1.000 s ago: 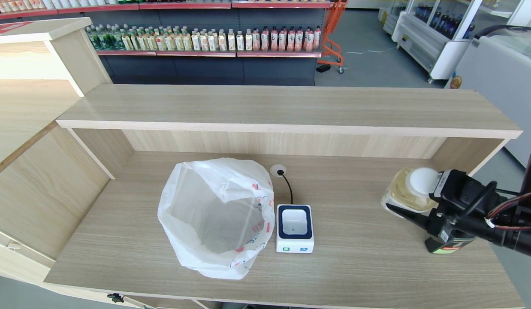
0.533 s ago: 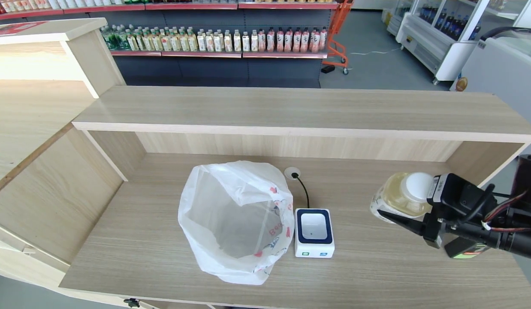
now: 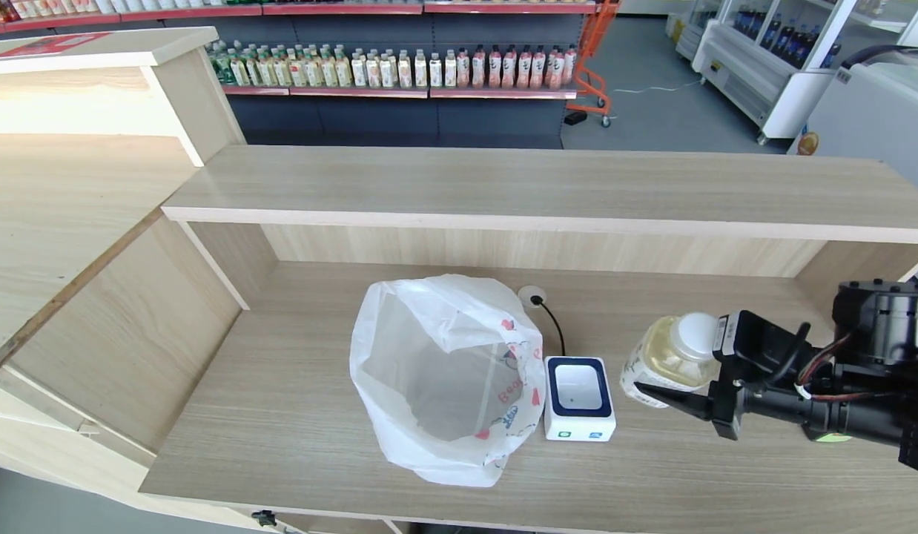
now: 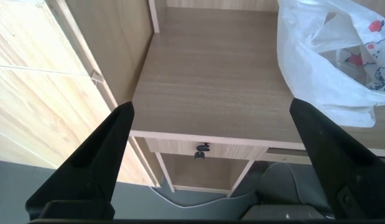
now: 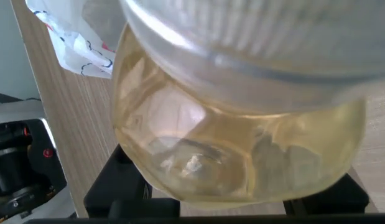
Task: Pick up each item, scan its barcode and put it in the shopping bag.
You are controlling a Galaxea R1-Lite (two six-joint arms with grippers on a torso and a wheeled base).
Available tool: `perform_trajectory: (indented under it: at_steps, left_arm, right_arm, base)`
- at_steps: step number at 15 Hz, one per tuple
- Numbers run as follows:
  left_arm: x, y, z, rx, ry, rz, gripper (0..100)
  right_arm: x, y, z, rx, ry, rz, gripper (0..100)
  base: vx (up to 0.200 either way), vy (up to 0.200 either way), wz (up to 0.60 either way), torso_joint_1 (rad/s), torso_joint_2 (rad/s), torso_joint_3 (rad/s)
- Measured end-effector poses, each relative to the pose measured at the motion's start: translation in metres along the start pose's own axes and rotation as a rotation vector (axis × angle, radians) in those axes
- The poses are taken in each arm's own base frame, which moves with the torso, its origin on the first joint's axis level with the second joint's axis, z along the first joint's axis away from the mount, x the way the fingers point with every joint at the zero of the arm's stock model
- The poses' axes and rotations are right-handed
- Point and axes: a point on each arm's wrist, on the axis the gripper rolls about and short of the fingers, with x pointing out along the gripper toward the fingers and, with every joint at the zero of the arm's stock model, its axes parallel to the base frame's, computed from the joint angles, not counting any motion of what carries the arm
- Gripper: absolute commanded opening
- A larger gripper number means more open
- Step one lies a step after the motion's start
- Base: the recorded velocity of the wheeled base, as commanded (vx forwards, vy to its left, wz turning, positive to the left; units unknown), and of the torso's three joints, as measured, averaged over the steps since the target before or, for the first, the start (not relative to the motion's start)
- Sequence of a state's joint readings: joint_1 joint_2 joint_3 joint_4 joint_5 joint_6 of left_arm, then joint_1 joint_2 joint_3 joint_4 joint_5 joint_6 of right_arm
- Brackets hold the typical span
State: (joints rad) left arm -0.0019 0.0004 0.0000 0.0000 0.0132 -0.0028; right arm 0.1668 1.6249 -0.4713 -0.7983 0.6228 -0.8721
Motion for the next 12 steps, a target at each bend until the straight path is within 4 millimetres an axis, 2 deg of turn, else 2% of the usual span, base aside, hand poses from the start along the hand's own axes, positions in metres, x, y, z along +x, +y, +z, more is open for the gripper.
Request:
perform_trajectory:
  at_steps: [3,7,12]
  left_arm:
    - [0.000,0.000,0.000,0.000,0.000,-0.001,100]
    - [0.000,0.000,0.000,0.000,0.000,-0.001,100]
    - [0.000,0.000,0.000,0.000,0.000,0.000,100]
  right_arm:
    - [0.007,0.003,-0.008,0.005,0.004,0.028,0]
    - [0.019,0.003,-0.018,-0.099,-0.028,0.046,0]
    - [0.043,0.002,-0.038,-0.201,-0.095,0.054,0]
  base:
    - [0.000,0.000,0.00,0.000,0.00,0.000]
    - [0.000,0.000,0.00,0.000,0.00,0.000]
    - [0.000,0.000,0.00,0.000,0.00,0.000]
